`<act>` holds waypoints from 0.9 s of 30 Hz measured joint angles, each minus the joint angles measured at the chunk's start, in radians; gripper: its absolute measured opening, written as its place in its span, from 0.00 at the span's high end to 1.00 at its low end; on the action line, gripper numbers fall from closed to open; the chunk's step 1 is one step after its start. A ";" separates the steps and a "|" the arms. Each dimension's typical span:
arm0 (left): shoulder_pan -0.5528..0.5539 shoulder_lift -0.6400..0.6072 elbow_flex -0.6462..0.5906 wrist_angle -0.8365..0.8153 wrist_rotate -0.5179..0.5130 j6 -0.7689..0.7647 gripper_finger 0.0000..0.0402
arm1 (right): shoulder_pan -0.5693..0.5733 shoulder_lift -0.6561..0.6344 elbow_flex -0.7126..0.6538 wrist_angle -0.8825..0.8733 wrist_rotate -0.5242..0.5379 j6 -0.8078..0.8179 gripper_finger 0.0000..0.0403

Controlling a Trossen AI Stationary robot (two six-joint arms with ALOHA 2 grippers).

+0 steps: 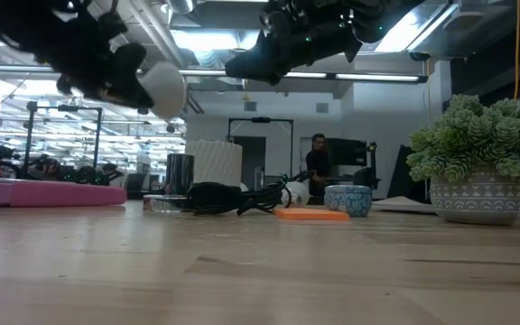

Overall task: Screw lightbulb
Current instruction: Insert the lightbulb into the silver lamp

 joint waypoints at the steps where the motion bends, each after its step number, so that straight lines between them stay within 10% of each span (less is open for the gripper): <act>1: 0.000 0.006 -0.019 0.046 0.000 0.000 0.65 | 0.000 0.000 0.000 -0.010 0.006 -0.002 0.65; 12: 0.000 0.014 -0.131 0.492 0.063 0.189 0.65 | 0.000 0.047 0.002 -0.068 0.005 -0.051 0.65; 27: 0.002 0.089 -0.132 0.636 0.180 0.244 0.64 | 0.000 0.182 0.001 0.170 0.004 -0.043 0.65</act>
